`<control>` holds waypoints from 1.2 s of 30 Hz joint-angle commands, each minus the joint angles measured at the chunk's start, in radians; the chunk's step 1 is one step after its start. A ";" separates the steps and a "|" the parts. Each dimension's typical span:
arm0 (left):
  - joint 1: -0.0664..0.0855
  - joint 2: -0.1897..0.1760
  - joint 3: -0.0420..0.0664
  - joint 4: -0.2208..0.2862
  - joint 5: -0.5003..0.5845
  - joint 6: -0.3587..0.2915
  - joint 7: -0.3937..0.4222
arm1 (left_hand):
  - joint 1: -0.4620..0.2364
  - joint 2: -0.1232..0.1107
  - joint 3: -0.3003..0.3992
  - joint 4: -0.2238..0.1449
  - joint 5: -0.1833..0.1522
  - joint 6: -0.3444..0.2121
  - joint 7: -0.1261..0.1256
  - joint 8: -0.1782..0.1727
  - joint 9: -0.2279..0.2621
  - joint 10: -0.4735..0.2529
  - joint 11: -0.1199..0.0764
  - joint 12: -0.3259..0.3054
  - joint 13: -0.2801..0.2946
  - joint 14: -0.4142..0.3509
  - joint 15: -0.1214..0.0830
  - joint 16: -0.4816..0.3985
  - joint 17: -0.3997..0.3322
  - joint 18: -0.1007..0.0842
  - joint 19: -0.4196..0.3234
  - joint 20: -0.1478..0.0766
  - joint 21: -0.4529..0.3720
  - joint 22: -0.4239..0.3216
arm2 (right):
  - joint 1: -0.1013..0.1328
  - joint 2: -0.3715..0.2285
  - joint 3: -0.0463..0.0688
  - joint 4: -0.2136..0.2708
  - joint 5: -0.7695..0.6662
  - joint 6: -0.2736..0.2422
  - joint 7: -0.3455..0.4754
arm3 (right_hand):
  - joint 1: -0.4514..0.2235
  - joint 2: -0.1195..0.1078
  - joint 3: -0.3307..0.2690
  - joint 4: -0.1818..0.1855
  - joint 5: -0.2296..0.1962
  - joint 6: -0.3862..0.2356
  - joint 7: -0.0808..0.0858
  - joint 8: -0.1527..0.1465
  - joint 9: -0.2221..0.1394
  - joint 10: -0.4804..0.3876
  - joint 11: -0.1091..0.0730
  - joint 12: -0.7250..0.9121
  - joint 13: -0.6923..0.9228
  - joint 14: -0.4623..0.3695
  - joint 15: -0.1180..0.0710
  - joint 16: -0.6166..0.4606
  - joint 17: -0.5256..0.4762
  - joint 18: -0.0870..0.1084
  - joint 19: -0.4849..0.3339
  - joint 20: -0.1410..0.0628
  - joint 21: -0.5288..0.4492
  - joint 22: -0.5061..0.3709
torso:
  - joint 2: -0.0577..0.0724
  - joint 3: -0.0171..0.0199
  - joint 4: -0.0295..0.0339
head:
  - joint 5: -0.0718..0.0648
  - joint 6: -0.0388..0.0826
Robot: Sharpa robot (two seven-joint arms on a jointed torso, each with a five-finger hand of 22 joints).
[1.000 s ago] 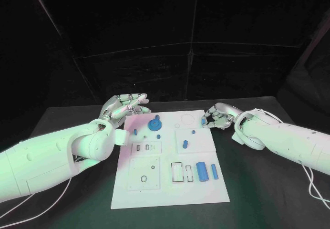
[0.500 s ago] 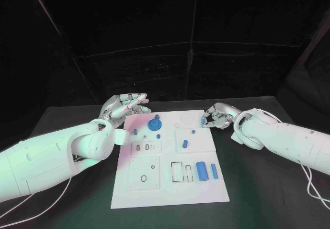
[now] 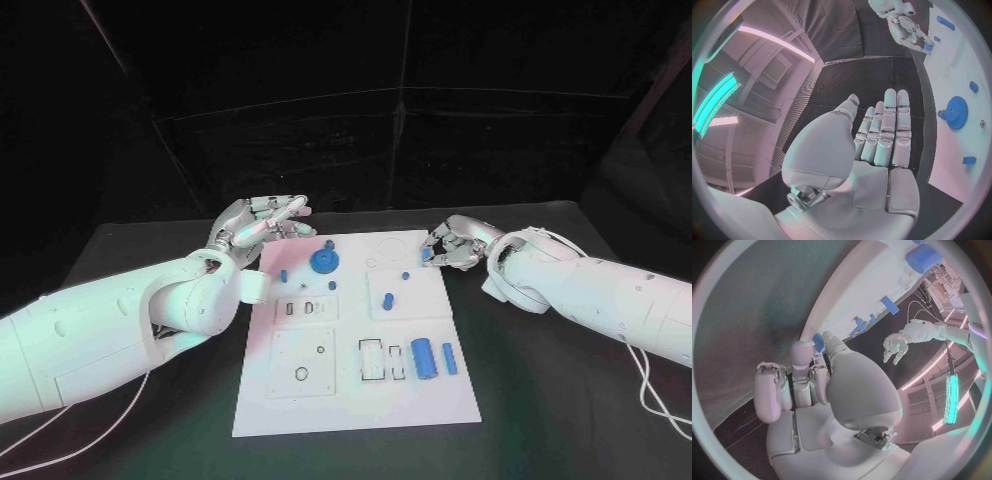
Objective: Assemble the parts on the task board
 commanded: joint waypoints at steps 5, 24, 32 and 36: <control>0.001 -0.001 0.001 0.002 -0.005 0.012 0.006 | 0.001 0.006 -0.002 -0.006 -0.004 0.005 0.001 -0.004 -0.001 0.004 -0.001 -0.006 -0.001 0.007 -0.003 -0.005 0.001 0.014 0.009 0.000 0.000 -0.001 | 0.000 -0.001 0.000 0.004 -0.008 -0.040 -0.009 | 0.015 0.033 0.039 -0.018 -0.008 0.057 -0.019 0.025 0.010 0.011 -0.022 0.011 0.134 0.002 -0.020 -0.004 -0.001 -0.008 0.023 -0.019 0.003 0.080 | 0.000 0.0008 -0.0008 | 0.002 -0.002; 0.002 -0.009 0.001 0.000 -0.005 0.014 0.004 | 0.001 0.006 -0.002 -0.006 -0.004 0.005 0.001 -0.004 -0.001 0.004 -0.001 -0.006 -0.001 0.007 -0.003 -0.005 0.001 0.014 0.009 0.000 0.000 -0.001 | 0.007 -0.058 0.002 0.215 0.016 -0.174 -0.153 | 0.001 0.039 0.067 -0.029 -0.010 0.070 -0.027 0.027 0.014 0.004 -0.030 -0.005 0.122 0.003 -0.027 -0.006 -0.001 -0.008 0.022 -0.029 0.001 0.077 | -0.001 -0.0014 -0.0018 | 0.001 0.001; 0.003 -0.008 0.001 -0.014 -0.005 0.013 0.005 | 0.002 0.007 -0.002 -0.007 -0.004 0.005 0.002 -0.005 -0.001 0.004 0.000 -0.007 -0.001 0.007 -0.003 -0.006 0.003 0.014 0.009 0.000 -0.001 -0.002 | 0.016 -0.031 0.003 0.354 0.022 -0.196 -0.287 | -0.003 0.039 0.070 -0.029 -0.012 0.069 -0.026 0.025 0.013 0.002 -0.029 -0.009 0.119 0.003 -0.028 -0.005 -0.001 -0.007 0.021 -0.029 0.000 0.075 | -0.001 -0.0023 0.0033 | 0.012 -0.003; 0.004 -0.005 0.001 -0.026 -0.005 0.012 0.007 | 0.002 0.007 -0.002 -0.007 -0.004 0.005 0.001 -0.005 -0.001 0.004 0.000 -0.007 -0.001 0.007 -0.003 -0.006 0.003 0.014 0.009 0.000 -0.001 -0.002 | 0.017 0.018 0.003 0.384 -0.003 -0.188 -0.335 | -0.003 0.040 0.071 -0.029 -0.012 0.069 -0.026 0.025 0.013 0.002 -0.029 -0.009 0.119 0.003 -0.028 -0.006 -0.001 -0.007 0.021 -0.029 0.000 0.074 | -0.004 -0.0039 0.0038 | 0.020 -0.009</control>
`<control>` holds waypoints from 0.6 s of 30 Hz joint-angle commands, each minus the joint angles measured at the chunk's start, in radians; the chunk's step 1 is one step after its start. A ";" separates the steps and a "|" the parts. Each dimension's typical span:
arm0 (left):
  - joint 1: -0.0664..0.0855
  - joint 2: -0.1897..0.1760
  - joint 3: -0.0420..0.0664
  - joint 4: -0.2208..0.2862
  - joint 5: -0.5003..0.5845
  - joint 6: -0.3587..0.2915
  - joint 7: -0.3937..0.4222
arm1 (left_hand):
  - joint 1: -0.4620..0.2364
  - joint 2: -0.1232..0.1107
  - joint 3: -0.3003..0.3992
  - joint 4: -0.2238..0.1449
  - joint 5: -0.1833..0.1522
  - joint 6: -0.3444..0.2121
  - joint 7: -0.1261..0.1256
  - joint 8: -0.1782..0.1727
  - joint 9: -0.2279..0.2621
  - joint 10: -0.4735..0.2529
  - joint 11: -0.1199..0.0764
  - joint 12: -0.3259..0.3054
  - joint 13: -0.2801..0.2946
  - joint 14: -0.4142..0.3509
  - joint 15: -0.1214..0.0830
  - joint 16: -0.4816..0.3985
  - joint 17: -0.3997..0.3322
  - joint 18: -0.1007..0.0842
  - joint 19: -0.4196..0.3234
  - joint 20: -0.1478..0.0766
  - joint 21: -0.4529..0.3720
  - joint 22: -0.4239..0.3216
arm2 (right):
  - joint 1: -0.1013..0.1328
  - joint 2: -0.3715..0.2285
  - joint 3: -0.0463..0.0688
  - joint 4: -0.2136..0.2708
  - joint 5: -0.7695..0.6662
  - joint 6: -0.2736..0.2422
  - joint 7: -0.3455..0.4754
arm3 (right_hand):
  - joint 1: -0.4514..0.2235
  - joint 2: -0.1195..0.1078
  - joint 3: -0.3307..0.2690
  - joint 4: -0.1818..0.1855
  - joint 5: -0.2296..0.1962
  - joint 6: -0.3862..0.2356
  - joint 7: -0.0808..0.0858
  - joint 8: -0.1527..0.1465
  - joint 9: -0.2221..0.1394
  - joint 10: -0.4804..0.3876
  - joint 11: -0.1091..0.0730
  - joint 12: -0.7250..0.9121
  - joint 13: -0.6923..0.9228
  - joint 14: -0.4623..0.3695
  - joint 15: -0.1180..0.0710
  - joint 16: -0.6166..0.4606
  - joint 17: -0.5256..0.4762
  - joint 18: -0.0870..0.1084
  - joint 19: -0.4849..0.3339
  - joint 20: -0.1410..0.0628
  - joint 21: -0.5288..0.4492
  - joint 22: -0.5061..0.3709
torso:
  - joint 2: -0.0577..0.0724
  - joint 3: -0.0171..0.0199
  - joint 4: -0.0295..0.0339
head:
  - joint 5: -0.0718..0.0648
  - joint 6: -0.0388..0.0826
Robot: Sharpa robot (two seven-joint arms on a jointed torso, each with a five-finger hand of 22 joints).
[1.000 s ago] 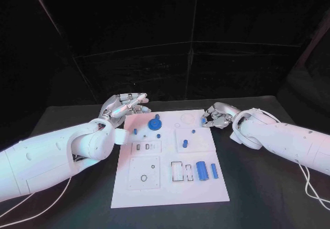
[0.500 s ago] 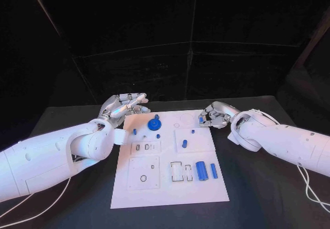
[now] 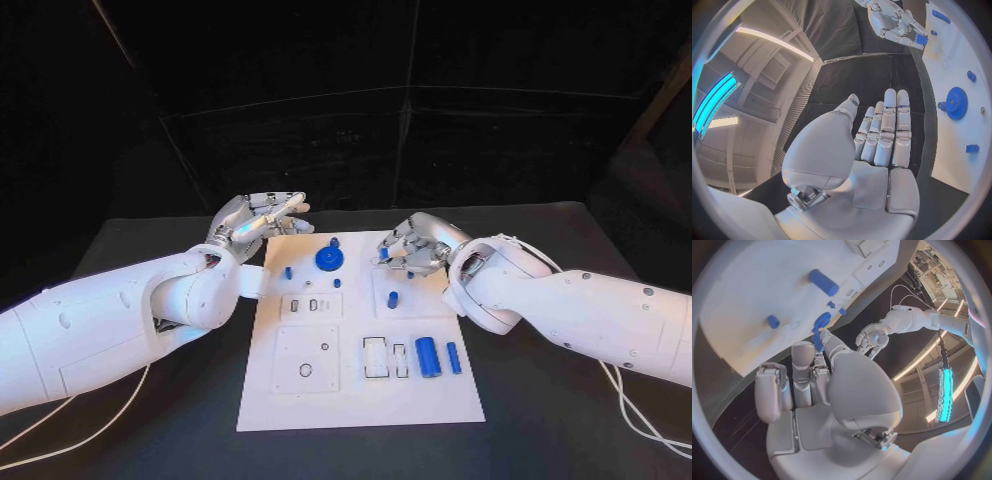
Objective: Assemble the parts on the task board
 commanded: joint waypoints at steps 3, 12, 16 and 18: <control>0.003 0.006 0.001 -0.014 -0.005 0.010 0.009 | 0.003 0.007 0.001 -0.005 -0.004 0.006 0.001 -0.005 -0.001 0.005 -0.001 -0.003 -0.001 0.007 -0.003 -0.007 0.002 0.014 0.009 0.000 -0.001 -0.001 | 0.003 0.066 0.001 0.015 -0.044 -0.011 -0.122 | -0.003 0.007 0.007 0.000 -0.003 0.036 -0.021 0.006 0.012 -0.001 -0.005 -0.005 0.119 0.001 -0.005 -0.006 -0.001 -0.007 0.021 -0.007 0.000 0.074 | -0.005 -0.0051 0.0066 | 0.003 -0.007; 0.004 0.015 0.001 -0.028 -0.005 0.010 0.011 | 0.004 0.008 0.001 -0.006 -0.004 0.008 0.000 -0.004 -0.001 0.007 -0.001 -0.002 -0.001 0.007 -0.004 -0.007 0.003 0.014 0.010 0.000 -0.001 -0.001 | -0.001 0.184 -0.010 -0.032 -0.114 0.024 -0.173 | -0.003 0.006 0.007 -0.001 -0.003 0.036 -0.021 0.006 0.012 -0.001 -0.005 -0.005 0.120 0.001 -0.005 -0.006 -0.001 -0.007 0.022 -0.007 0.000 0.076 | -0.008 -0.0099 0.0076 | 0.026 -0.013; 0.005 0.015 0.001 -0.031 -0.005 0.009 0.012 | 0.004 0.008 0.001 -0.006 -0.004 0.008 0.000 -0.004 -0.001 0.007 -0.001 -0.002 -0.001 0.007 -0.004 -0.007 0.003 0.014 0.010 0.000 -0.001 -0.001 | -0.004 0.220 -0.026 -0.051 -0.151 0.040 -0.194 | -0.007 0.003 0.008 -0.002 -0.006 0.035 -0.021 0.004 0.012 0.000 -0.004 -0.005 0.120 0.001 -0.005 -0.006 -0.001 -0.007 0.021 -0.007 0.000 0.074 | -0.007 -0.0091 0.0068 | 0.031 -0.017; 0.006 0.015 0.001 -0.033 -0.005 0.008 0.012 | 0.004 0.008 0.001 -0.006 -0.004 0.008 0.000 -0.004 -0.001 0.007 -0.001 -0.002 -0.001 0.007 -0.004 -0.007 0.003 0.014 0.010 0.000 -0.001 -0.001 | -0.006 0.234 -0.031 -0.059 -0.165 0.053 -0.200 | -0.007 0.003 0.008 -0.002 -0.006 0.035 -0.021 0.004 0.012 0.000 -0.004 -0.005 0.120 0.001 -0.005 -0.006 -0.001 -0.007 0.021 -0.007 0.000 0.074 | -0.006 -0.0074 0.0082 | 0.032 -0.023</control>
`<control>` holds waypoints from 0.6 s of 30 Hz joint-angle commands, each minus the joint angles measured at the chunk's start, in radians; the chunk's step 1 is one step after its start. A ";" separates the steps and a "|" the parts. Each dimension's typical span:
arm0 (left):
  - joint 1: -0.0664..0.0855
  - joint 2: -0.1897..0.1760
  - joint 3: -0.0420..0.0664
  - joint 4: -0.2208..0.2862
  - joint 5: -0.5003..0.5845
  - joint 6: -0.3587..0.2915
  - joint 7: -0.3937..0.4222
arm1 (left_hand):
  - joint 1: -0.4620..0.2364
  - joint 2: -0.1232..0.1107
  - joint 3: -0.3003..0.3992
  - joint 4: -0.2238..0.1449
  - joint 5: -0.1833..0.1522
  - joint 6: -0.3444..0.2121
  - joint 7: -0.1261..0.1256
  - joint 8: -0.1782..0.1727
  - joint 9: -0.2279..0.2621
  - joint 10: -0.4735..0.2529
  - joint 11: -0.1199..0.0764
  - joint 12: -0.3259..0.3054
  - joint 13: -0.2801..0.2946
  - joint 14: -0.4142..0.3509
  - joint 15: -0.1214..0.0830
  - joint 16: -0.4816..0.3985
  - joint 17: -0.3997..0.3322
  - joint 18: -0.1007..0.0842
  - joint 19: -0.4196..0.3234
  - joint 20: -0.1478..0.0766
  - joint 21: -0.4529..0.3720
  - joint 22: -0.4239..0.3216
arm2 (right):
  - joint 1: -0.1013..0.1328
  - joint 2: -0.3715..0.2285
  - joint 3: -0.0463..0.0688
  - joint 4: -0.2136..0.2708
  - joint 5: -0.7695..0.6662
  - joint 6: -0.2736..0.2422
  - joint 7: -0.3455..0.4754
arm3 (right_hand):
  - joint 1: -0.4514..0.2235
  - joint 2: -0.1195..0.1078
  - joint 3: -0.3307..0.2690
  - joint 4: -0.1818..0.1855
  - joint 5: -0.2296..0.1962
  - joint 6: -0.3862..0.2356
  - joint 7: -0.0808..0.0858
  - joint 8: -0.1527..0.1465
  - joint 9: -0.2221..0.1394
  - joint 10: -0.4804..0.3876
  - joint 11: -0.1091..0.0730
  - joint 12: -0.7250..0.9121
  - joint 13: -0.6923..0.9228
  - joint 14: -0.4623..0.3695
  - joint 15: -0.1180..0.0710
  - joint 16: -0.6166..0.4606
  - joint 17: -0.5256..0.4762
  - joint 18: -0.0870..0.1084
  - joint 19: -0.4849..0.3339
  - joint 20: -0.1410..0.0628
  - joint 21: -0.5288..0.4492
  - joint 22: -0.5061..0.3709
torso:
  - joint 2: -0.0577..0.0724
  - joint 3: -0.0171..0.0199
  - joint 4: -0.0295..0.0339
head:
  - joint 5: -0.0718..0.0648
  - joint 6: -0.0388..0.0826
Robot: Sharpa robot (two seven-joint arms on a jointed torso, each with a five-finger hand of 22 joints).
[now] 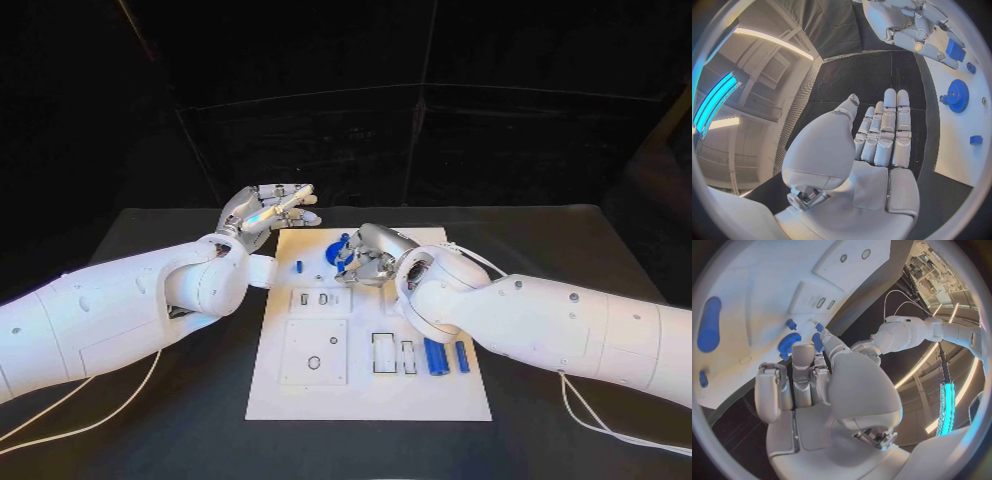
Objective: Assemble the parts on the task board
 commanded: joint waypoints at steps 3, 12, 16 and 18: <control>0.003 0.001 0.001 -0.003 -0.005 0.008 0.011 | 0.004 0.009 0.001 -0.006 -0.004 0.008 0.000 -0.004 -0.001 0.008 -0.001 -0.002 -0.001 0.004 0.000 -0.004 0.002 0.014 0.010 0.000 -0.001 -0.001 | -0.002 0.025 -0.008 -0.016 -0.078 0.052 -0.045 | -0.009 0.003 0.006 0.001 -0.002 0.034 -0.021 0.004 0.012 -0.001 -0.004 -0.006 0.120 0.001 -0.005 -0.006 -0.001 -0.007 0.021 -0.007 -0.001 0.074 | 0.001 0.0022 0.0008 | 0.008 -0.014; 0.004 0.005 0.001 -0.005 -0.005 0.009 0.010 | 0.004 0.009 0.001 -0.006 -0.004 0.008 0.000 -0.004 -0.001 0.008 -0.001 -0.002 -0.001 0.004 0.000 -0.004 0.002 0.014 0.010 0.000 -0.001 -0.001 | -0.011 0.058 -0.030 -0.034 -0.112 0.076 -0.046 | -0.011 0.002 0.006 0.001 -0.003 0.034 -0.020 0.003 0.012 -0.001 -0.004 -0.006 0.120 0.001 -0.005 -0.007 -0.002 -0.007 0.021 -0.007 -0.001 0.074 | 0.000 0.0022 0.0000 | 0.021 -0.019; 0.004 0.006 0.001 -0.005 -0.005 0.010 0.009 | 0.004 0.009 0.001 -0.006 -0.004 0.008 0.000 -0.004 -0.001 0.008 -0.001 -0.002 -0.001 0.004 0.000 -0.004 0.002 0.014 0.010 0.000 -0.001 -0.001 | -0.016 0.067 -0.032 -0.039 -0.122 0.079 -0.047 | -0.011 0.002 0.006 0.001 -0.003 0.034 -0.020 0.003 0.012 -0.001 -0.004 -0.006 0.120 0.001 -0.005 -0.007 -0.002 -0.007 0.021 -0.007 -0.001 0.074 | 0.001 0.0020 0.0004 | 0.026 -0.021; 0.005 0.007 0.001 -0.006 -0.005 0.010 0.009 | 0.004 0.009 0.001 -0.006 -0.004 0.008 0.000 -0.004 -0.001 0.008 -0.001 -0.002 -0.001 0.004 0.000 -0.004 0.002 0.014 0.010 0.000 -0.001 -0.001 | -0.018 0.069 -0.032 -0.043 -0.124 0.082 -0.047 | -0.011 0.002 0.006 0.001 -0.003 0.034 -0.020 0.003 0.012 -0.001 -0.004 -0.006 0.120 0.001 -0.005 -0.007 -0.002 -0.007 0.021 -0.007 -0.001 0.074 | 0.000 0.0019 0.0004 | 0.026 -0.021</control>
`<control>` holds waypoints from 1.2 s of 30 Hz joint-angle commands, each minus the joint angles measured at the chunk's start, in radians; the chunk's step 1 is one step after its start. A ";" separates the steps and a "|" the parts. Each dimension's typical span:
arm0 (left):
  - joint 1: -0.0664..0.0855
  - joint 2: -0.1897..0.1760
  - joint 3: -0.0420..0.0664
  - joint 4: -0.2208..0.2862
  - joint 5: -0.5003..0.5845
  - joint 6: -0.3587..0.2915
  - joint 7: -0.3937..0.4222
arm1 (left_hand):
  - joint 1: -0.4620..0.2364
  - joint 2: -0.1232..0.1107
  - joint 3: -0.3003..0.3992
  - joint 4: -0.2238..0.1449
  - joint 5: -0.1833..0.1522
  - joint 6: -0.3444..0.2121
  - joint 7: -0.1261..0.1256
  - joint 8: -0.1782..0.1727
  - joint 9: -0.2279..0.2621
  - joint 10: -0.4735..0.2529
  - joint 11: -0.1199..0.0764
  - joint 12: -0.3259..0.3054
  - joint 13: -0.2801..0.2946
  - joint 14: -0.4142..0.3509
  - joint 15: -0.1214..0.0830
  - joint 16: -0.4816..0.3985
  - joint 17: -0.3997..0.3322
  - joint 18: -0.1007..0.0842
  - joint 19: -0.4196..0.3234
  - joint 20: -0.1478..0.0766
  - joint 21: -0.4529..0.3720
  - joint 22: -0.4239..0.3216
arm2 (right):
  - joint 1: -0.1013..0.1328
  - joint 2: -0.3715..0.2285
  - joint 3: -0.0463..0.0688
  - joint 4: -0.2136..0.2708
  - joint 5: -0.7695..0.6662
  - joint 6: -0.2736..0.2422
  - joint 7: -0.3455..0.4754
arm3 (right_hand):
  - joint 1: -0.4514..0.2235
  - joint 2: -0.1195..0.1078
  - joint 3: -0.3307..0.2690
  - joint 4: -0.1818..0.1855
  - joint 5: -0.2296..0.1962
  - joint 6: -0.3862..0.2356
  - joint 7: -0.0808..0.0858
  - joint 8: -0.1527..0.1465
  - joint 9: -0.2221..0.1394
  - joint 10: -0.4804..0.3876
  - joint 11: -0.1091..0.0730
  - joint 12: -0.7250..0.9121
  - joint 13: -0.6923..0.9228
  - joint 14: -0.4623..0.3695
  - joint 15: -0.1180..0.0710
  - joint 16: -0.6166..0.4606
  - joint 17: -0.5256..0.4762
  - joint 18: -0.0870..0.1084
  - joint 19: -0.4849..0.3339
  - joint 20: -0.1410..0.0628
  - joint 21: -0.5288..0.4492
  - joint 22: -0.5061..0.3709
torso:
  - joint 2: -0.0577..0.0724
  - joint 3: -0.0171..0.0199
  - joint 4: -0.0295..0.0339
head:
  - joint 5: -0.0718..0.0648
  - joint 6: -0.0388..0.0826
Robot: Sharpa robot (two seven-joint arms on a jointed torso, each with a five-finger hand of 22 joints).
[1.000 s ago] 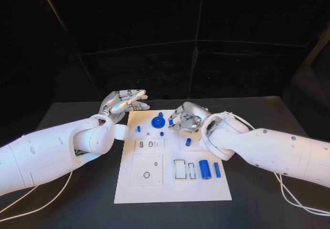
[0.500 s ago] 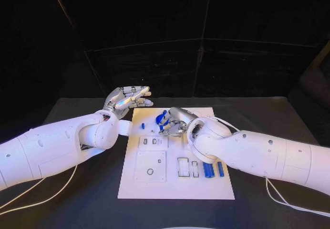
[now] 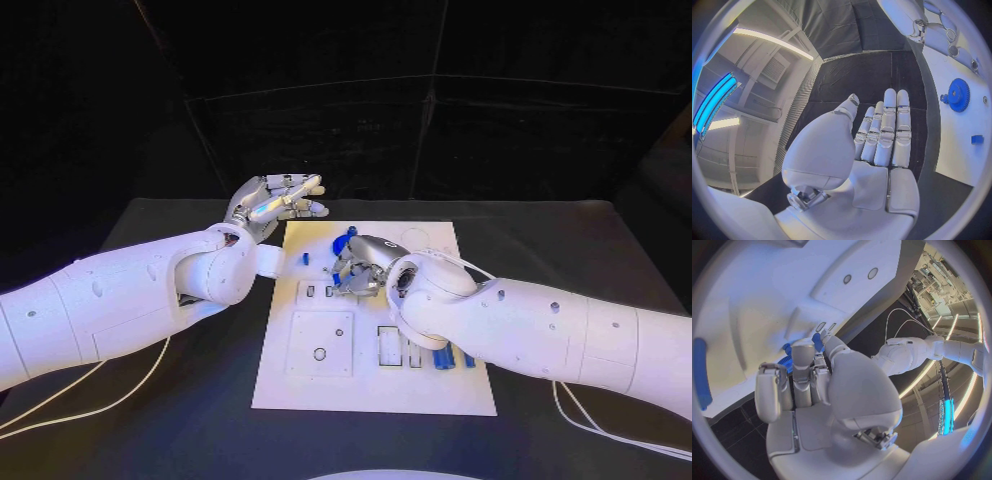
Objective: Assemble the parts on the task board
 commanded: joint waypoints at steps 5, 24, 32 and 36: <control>0.002 0.005 0.001 -0.002 -0.005 0.011 0.008 | 0.004 0.009 0.001 -0.006 -0.004 0.009 0.000 -0.004 0.000 0.009 -0.002 -0.002 -0.001 0.004 0.000 -0.004 0.002 0.014 0.010 -0.001 -0.001 -0.002 | -0.008 0.011 0.000 -0.009 -0.037 0.029 -0.003 | -0.009 0.004 0.007 0.000 0.002 0.033 -0.020 0.003 0.012 0.000 -0.004 -0.007 0.121 0.001 -0.005 -0.007 -0.002 -0.007 0.021 -0.007 -0.001 0.074 | -0.001 0.0002 -0.0017 | 0.006 -0.004; 0.002 0.008 0.001 -0.006 -0.005 0.013 0.007 | 0.004 0.009 0.001 -0.006 -0.004 0.009 0.000 -0.004 0.000 0.009 -0.002 -0.002 -0.001 0.004 0.000 -0.004 0.002 0.014 0.010 -0.001 -0.001 -0.002 | -0.021 0.011 -0.001 -0.015 -0.040 0.057 -0.008 | -0.017 -0.004 0.008 -0.001 -0.001 0.030 -0.018 -0.001 0.011 -0.002 -0.003 -0.010 0.119 0.001 -0.004 -0.007 -0.001 -0.007 0.021 -0.007 -0.001 0.074 | -0.001 -0.0006 -0.0009 | 0.009 -0.010; 0.002 0.008 0.001 -0.007 -0.005 0.013 0.008 | 0.004 0.009 0.001 -0.006 -0.004 0.009 0.000 -0.004 0.000 0.009 -0.002 -0.002 -0.001 0.004 0.000 -0.004 0.002 0.014 0.010 -0.001 -0.001 -0.002 | -0.023 0.003 -0.001 -0.008 -0.057 0.067 -0.012 | -0.020 -0.009 0.009 -0.004 -0.002 0.025 -0.017 -0.004 0.010 -0.004 -0.002 -0.013 0.117 0.001 -0.004 -0.008 -0.002 -0.007 0.021 -0.006 -0.001 0.074 | -0.001 -0.0004 -0.0018 | 0.009 -0.013; 0.002 0.007 0.001 -0.008 -0.005 0.012 0.008 | 0.004 0.009 0.001 -0.006 -0.004 0.009 0.000 -0.004 0.000 0.009 -0.002 -0.002 -0.001 0.004 0.000 -0.004 0.002 0.014 0.010 -0.001 -0.001 -0.002 | -0.024 0.000 -0.001 -0.005 -0.063 0.075 -0.015 | -0.021 -0.012 0.010 -0.005 -0.004 0.023 -0.015 -0.006 0.009 -0.005 -0.001 -0.013 0.116 0.001 -0.003 -0.008 -0.002 -0.007 0.021 -0.006 -0.001 0.074 | -0.001 -0.0004 -0.0016 | 0.009 -0.013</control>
